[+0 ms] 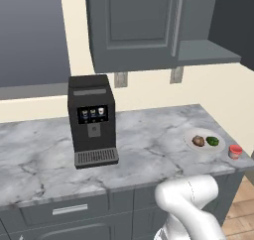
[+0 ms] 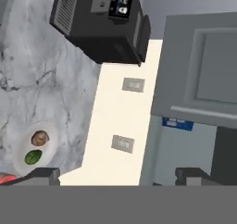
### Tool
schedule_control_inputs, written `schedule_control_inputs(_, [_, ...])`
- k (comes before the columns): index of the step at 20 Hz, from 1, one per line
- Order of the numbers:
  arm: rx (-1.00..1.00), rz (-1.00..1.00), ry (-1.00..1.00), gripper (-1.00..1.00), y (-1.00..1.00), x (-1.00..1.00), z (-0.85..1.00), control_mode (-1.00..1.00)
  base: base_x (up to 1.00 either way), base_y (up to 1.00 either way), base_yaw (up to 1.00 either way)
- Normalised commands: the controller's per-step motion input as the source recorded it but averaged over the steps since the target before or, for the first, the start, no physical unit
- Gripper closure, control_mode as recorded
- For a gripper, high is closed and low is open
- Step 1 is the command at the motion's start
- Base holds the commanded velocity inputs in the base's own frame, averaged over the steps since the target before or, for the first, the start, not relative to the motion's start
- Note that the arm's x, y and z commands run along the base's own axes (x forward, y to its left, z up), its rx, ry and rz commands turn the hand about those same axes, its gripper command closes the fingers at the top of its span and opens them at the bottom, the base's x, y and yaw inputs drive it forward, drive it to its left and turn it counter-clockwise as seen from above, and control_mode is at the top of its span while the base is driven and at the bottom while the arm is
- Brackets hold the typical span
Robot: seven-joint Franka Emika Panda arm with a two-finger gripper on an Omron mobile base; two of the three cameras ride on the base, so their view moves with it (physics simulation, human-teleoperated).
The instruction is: Pick the avocado and bread from the counter and place them on the plate. Then pick the jam from the cabinet and place it next to the plate. Lastly close the cabinet door.
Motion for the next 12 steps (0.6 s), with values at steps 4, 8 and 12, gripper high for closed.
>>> schedule_control_inputs(4, [0.19,0.00,-0.17,-1.00,-0.61,-0.89,0.00,-1.00,0.00,0.00,0.00])
schedule_control_inputs(8, [0.17,0.00,-0.11,-1.00,-0.57,-0.70,-0.01,-1.00,0.00,0.00,0.00])
schedule_control_inputs(12, [0.18,0.00,-0.08,-1.00,-0.54,-0.41,0.00,-1.00,0.00,0.00,0.00])
